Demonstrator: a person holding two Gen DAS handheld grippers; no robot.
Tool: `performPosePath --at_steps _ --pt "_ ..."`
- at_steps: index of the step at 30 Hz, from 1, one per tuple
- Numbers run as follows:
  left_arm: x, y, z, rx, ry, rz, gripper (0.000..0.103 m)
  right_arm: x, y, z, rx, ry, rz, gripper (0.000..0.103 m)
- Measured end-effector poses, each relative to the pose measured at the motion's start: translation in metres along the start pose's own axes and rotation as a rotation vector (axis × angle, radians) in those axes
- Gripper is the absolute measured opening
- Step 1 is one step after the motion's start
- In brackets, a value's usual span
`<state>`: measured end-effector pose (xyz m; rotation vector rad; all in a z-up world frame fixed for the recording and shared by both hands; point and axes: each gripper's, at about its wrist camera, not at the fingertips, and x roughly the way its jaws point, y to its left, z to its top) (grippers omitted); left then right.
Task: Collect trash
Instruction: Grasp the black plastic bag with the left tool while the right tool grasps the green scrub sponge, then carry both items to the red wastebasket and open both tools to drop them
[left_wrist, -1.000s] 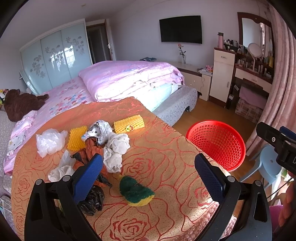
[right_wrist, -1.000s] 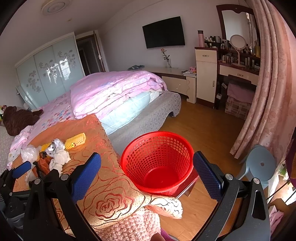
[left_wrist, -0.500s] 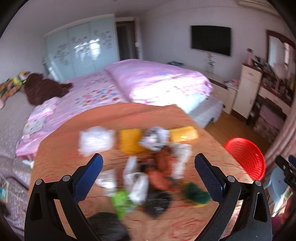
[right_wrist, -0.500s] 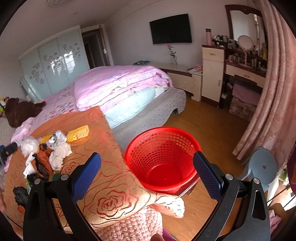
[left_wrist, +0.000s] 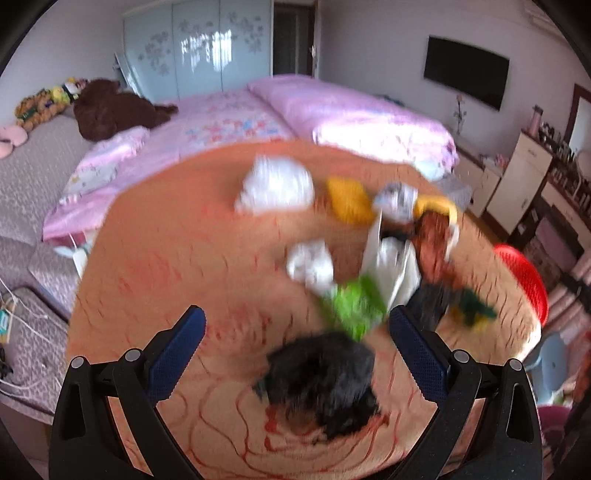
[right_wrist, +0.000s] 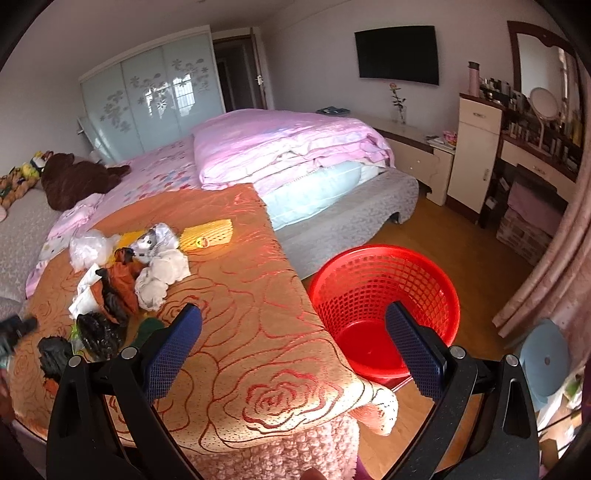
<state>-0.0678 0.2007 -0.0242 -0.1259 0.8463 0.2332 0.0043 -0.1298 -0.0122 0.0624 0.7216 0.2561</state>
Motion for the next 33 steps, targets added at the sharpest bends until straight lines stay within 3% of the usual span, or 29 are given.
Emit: performPosePath --at_steps 6,8,11,14,17,24,29,33 --pt "0.016 -0.019 -0.012 0.059 0.034 -0.025 0.094 0.004 0.018 0.005 -0.059 0.001 0.045 0.097" --pt "0.020 -0.020 -0.014 0.062 0.045 -0.033 0.084 0.010 0.030 0.005 -0.094 0.017 0.083 0.097" --pt "0.030 -0.021 -0.017 0.065 0.082 -0.031 0.059 0.021 0.050 0.003 -0.149 0.046 0.129 0.097" --pt "0.037 -0.020 -0.024 0.065 0.092 -0.027 0.051 0.034 0.073 0.000 -0.214 0.082 0.184 0.096" --pt "0.036 -0.021 -0.025 0.074 0.081 -0.030 0.043 0.052 0.095 -0.008 -0.267 0.143 0.235 0.085" --pt "0.031 -0.019 -0.023 0.072 0.054 -0.035 0.039 0.069 0.115 -0.021 -0.323 0.220 0.302 0.047" --pt "0.021 -0.016 -0.019 0.057 0.014 -0.023 0.039 0.067 0.119 -0.023 -0.345 0.225 0.334 0.031" --pt "0.010 -0.013 -0.014 0.041 -0.028 -0.015 0.039 0.063 0.119 -0.024 -0.352 0.220 0.335 0.027"
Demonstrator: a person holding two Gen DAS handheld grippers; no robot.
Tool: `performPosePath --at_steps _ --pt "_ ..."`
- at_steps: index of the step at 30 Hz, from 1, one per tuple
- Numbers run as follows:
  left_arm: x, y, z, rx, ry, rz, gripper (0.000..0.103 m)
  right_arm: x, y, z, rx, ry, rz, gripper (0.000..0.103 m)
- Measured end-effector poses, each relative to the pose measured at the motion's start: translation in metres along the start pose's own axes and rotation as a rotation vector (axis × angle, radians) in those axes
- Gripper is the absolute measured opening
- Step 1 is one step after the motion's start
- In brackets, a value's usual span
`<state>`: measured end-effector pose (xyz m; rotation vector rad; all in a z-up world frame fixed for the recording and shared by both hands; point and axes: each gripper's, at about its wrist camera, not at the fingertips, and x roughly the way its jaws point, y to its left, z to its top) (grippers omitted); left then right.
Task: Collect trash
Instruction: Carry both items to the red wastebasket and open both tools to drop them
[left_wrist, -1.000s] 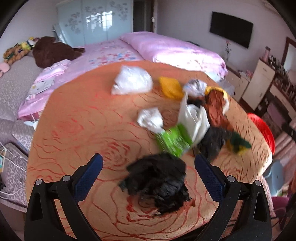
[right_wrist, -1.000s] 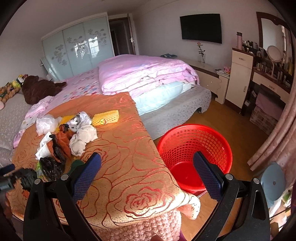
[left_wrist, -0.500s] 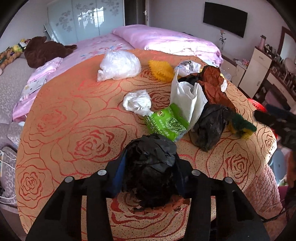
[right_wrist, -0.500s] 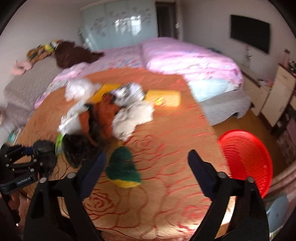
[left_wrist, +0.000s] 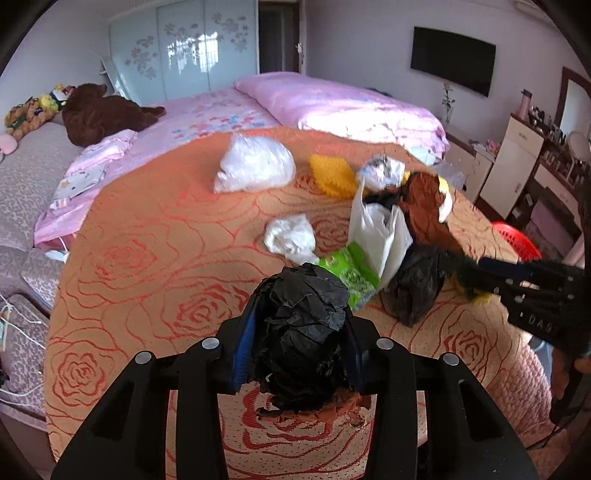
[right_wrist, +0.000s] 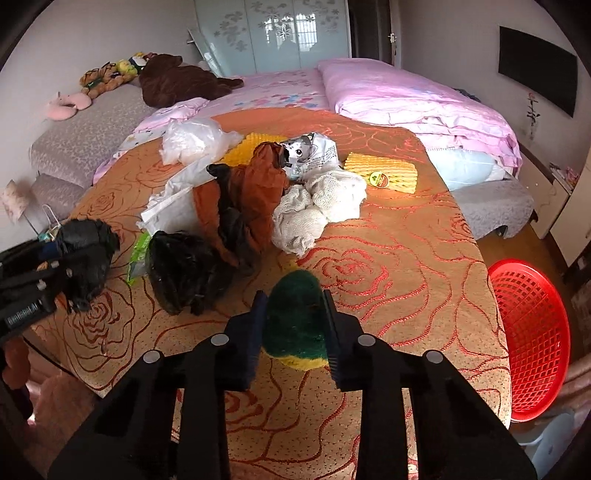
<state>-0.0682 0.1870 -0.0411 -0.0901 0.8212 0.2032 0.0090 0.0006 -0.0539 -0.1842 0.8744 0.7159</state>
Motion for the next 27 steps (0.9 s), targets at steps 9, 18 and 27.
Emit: performPosePath --at_steps 9,18,27 --pt "-0.022 -0.002 0.024 -0.002 -0.088 0.000 0.039 -0.023 -0.017 0.009 0.052 -0.065 -0.032 0.022" --pt "-0.027 -0.055 0.068 0.110 -0.168 -0.061 0.039 -0.054 -0.047 0.023 0.119 -0.159 -0.091 0.022" --pt "-0.017 -0.137 0.114 0.222 -0.205 -0.198 0.039 -0.102 -0.108 0.031 0.230 -0.270 -0.213 0.022"
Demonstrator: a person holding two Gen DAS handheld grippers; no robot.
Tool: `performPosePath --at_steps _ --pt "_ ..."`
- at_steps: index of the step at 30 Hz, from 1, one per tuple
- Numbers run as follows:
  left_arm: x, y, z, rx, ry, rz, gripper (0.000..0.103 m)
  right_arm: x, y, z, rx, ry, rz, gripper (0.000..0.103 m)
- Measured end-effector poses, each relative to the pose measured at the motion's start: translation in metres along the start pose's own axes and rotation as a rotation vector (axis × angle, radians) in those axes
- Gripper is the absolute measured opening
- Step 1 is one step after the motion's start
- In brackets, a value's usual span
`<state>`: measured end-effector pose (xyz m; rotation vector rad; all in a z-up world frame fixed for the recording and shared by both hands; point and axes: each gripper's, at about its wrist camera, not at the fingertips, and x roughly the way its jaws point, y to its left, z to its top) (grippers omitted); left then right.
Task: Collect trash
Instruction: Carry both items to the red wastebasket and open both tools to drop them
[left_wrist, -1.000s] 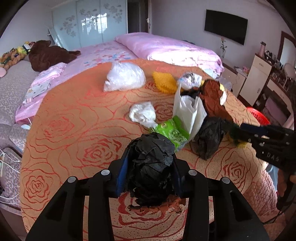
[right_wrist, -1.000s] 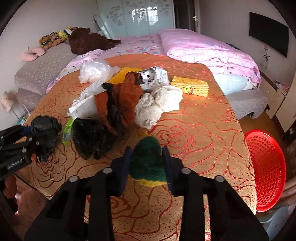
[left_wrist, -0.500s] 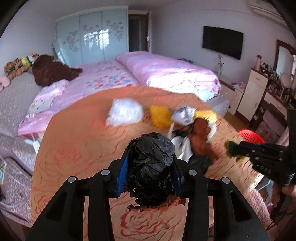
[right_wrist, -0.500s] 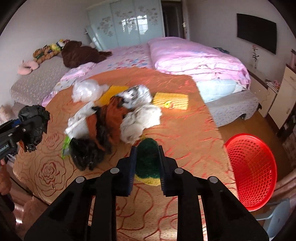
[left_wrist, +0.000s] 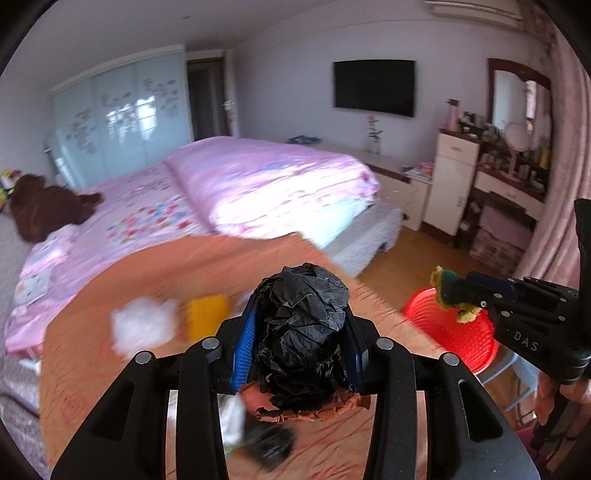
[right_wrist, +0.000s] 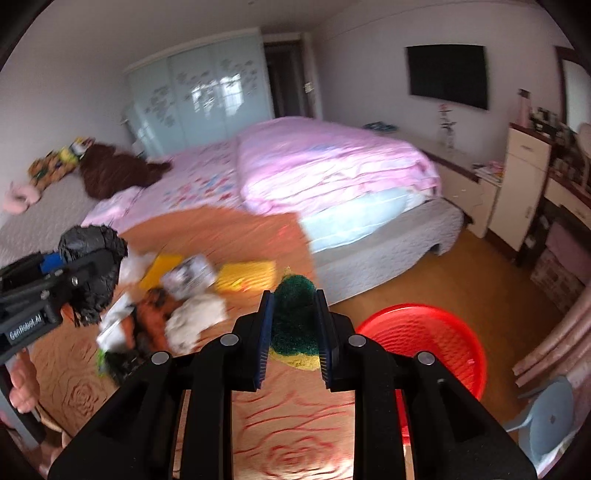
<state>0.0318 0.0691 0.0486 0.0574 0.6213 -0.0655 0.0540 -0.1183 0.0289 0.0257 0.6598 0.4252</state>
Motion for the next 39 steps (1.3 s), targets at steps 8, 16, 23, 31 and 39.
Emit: performPosePath --at_steps 8,16,23,31,39 --pt "0.036 -0.066 0.027 0.068 0.012 -0.166 0.039 -0.021 -0.056 0.013 0.081 -0.061 -0.119 0.022" --pt "0.076 -0.118 0.019 0.121 0.052 -0.247 0.039 -0.014 -0.100 -0.008 0.179 -0.030 -0.201 0.022" --pt "0.116 -0.144 -0.002 0.132 0.149 -0.347 0.039 0.010 -0.129 -0.032 0.273 0.040 -0.211 0.022" --pt "0.142 -0.165 -0.015 0.146 0.224 -0.414 0.046 0.025 -0.147 -0.044 0.333 0.098 -0.206 0.023" --pt "0.146 -0.166 -0.022 0.160 0.216 -0.382 0.072 0.030 -0.157 -0.050 0.371 0.125 -0.209 0.042"
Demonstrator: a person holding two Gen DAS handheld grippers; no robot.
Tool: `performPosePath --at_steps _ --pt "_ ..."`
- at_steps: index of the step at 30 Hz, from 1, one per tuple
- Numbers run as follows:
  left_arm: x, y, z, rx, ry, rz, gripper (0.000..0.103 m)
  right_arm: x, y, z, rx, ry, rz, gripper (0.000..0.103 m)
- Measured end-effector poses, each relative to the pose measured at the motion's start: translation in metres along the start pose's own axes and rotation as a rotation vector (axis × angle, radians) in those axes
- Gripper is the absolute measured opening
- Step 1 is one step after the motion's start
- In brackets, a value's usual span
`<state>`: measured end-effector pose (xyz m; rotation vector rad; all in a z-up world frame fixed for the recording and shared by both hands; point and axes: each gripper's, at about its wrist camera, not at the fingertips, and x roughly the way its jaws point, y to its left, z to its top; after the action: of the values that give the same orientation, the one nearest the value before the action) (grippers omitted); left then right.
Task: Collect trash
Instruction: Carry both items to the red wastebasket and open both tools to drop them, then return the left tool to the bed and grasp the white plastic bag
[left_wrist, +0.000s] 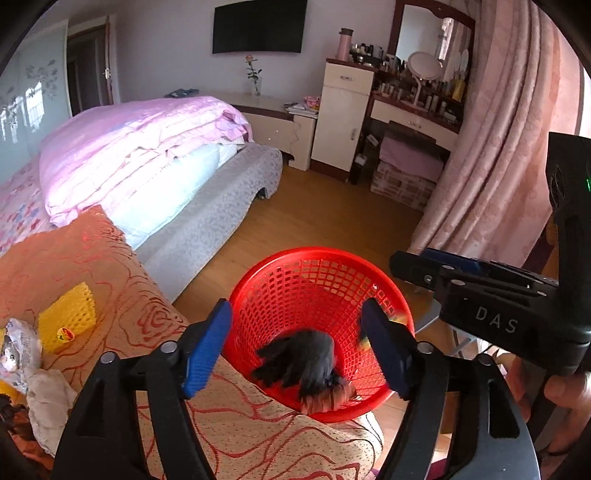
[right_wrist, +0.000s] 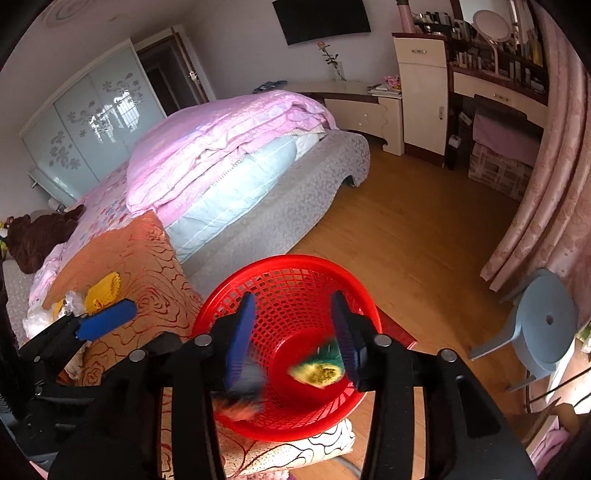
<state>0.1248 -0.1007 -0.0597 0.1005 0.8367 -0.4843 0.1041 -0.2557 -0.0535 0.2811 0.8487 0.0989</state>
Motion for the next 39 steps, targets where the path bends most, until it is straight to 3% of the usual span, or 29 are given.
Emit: performPosePath --at_steps 11,15,18,23,29,39 --pt "-0.025 0.014 -0.001 -0.040 -0.070 0.061 0.075 -0.010 0.004 0.001 -0.039 -0.039 -0.042 0.044" --pt "-0.041 0.014 -0.005 -0.039 -0.106 0.100 0.077 -0.017 0.008 0.000 -0.052 -0.071 -0.059 0.058" --pt "-0.054 0.016 -0.009 -0.043 -0.130 0.118 0.080 -0.023 0.013 0.000 -0.068 -0.099 -0.065 0.063" --pt "-0.077 0.020 -0.018 -0.045 -0.151 0.163 0.081 -0.034 0.026 -0.003 -0.072 -0.128 -0.032 0.078" --pt "-0.104 0.039 -0.033 -0.073 -0.149 0.211 0.081 -0.046 0.051 -0.009 -0.118 -0.144 0.015 0.079" --pt "-0.152 0.101 -0.051 -0.211 -0.171 0.317 0.081 -0.045 0.082 -0.023 -0.186 -0.117 0.049 0.079"
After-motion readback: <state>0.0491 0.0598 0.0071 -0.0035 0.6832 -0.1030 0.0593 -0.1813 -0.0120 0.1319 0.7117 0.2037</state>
